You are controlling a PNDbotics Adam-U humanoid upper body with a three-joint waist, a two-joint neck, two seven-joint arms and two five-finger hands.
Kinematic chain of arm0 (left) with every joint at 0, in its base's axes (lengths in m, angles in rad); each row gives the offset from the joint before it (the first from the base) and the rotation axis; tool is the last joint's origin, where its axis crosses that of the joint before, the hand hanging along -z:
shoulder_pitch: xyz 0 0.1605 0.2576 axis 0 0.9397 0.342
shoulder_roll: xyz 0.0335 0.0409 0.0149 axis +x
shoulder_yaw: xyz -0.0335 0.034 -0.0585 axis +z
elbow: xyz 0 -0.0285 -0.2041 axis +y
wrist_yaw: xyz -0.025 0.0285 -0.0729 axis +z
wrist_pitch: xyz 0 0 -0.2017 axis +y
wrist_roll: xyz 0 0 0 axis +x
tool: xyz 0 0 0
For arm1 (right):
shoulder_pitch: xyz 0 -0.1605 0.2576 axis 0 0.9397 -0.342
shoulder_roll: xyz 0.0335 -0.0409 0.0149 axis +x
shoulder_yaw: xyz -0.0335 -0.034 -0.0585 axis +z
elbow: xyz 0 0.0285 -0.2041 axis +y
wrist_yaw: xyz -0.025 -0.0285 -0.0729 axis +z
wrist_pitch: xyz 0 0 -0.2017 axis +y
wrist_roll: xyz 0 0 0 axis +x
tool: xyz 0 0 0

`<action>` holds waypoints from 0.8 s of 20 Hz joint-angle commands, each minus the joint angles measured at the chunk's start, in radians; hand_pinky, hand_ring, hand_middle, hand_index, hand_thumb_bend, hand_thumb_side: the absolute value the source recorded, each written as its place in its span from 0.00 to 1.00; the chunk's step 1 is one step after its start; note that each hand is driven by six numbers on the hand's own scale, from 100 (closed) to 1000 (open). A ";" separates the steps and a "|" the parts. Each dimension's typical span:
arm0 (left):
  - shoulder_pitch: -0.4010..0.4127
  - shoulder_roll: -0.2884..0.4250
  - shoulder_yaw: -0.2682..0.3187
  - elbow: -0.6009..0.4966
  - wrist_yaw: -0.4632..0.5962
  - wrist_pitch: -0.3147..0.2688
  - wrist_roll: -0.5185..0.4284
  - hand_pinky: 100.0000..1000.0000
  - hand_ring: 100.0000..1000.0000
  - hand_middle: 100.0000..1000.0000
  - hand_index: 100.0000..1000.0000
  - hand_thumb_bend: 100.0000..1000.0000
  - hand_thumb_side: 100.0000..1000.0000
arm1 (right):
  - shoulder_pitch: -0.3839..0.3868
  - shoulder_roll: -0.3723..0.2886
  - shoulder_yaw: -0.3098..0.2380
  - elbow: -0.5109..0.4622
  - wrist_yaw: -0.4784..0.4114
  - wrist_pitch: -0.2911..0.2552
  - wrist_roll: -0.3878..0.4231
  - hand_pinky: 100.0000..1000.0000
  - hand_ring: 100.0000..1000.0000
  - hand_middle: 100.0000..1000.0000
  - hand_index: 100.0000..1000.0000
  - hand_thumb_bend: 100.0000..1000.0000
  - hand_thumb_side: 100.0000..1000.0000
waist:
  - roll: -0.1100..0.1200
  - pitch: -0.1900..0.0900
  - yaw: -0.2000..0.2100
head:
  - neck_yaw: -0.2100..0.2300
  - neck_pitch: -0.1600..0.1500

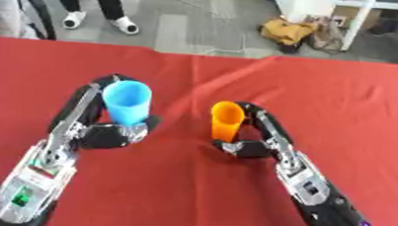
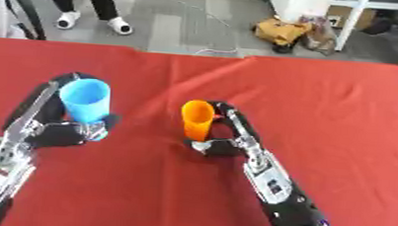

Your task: Pour the contents of one cup into another cup.

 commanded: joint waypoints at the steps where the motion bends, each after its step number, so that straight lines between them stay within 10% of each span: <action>1: -0.021 -0.002 0.005 -0.016 0.002 -0.001 -0.003 0.38 0.40 0.43 0.64 0.48 0.00 | -0.021 0.006 0.006 0.004 0.009 -0.005 0.001 0.77 0.83 0.77 0.81 0.57 0.00 | 0.002 -0.013 0.004 | -0.004 -0.009; 16: -0.021 -0.009 0.004 -0.013 0.002 -0.003 -0.005 0.38 0.40 0.43 0.64 0.47 0.00 | -0.052 0.040 0.014 0.024 0.020 -0.021 -0.068 0.71 0.74 0.68 0.75 0.51 0.00 | 0.001 -0.014 0.005 | -0.009 -0.008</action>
